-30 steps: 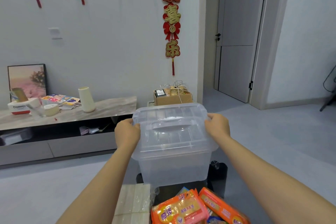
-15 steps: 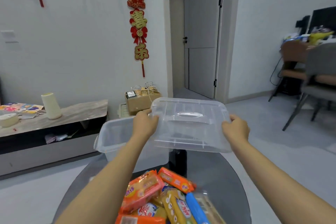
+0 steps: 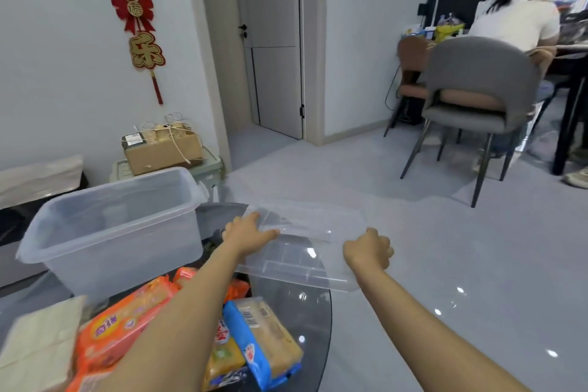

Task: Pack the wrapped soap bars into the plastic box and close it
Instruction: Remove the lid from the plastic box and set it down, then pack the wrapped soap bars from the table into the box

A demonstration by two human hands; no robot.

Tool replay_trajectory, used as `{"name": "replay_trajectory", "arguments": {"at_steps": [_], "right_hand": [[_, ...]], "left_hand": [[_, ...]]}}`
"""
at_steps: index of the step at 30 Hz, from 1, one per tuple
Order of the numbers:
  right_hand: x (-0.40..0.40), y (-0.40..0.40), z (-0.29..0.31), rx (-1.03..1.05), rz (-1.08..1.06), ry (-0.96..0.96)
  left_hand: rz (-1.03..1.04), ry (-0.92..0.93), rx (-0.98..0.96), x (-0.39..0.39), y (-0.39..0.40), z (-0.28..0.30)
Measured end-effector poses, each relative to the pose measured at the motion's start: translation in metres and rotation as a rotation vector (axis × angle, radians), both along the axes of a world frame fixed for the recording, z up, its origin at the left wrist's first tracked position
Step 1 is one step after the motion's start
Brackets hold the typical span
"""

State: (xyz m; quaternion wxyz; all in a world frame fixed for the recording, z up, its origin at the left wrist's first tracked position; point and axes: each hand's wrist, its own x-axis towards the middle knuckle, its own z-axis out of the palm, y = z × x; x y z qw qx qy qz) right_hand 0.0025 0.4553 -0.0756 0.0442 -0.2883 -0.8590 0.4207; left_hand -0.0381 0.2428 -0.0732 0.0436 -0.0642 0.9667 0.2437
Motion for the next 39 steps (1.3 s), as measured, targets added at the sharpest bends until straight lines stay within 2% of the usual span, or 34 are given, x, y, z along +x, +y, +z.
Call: {"name": "replay_trajectory", "arguments": {"at_steps": [5, 9, 13, 18, 21, 26, 32, 39], "right_hand": [[-0.006, -0.018, -0.029, -0.005, 0.024, -0.036], [-0.014, -0.033, -0.047, 0.021, 0.125, -0.068], [-0.017, -0.049, -0.063, 0.187, 0.264, -0.113], [-0.01, -0.062, -0.078, 0.38, 0.361, -0.069], [-0.007, -0.065, -0.081, 0.402, 0.378, -0.067], [-0.002, -0.065, -0.07, 0.509, 0.44, -0.05], [0.01, -0.09, -0.03, 0.591, 0.568, 0.197], [0.006, -0.146, 0.025, 0.613, 0.705, 0.441]], "left_hand": [[0.016, -0.054, 0.044, -0.017, -0.01, -0.02], [-0.004, -0.087, 0.05, -0.032, -0.025, -0.033], [-0.035, -0.155, -0.064, -0.039, -0.04, -0.048], [-0.063, -0.191, -0.187, -0.041, -0.044, -0.051], [-0.069, -0.176, -0.208, -0.038, -0.038, -0.051], [-0.07, -0.089, -0.194, -0.015, -0.018, -0.043], [-0.104, 0.13, -0.01, 0.022, -0.016, 0.006], [0.006, 0.493, -0.01, 0.068, -0.07, 0.067]]}}
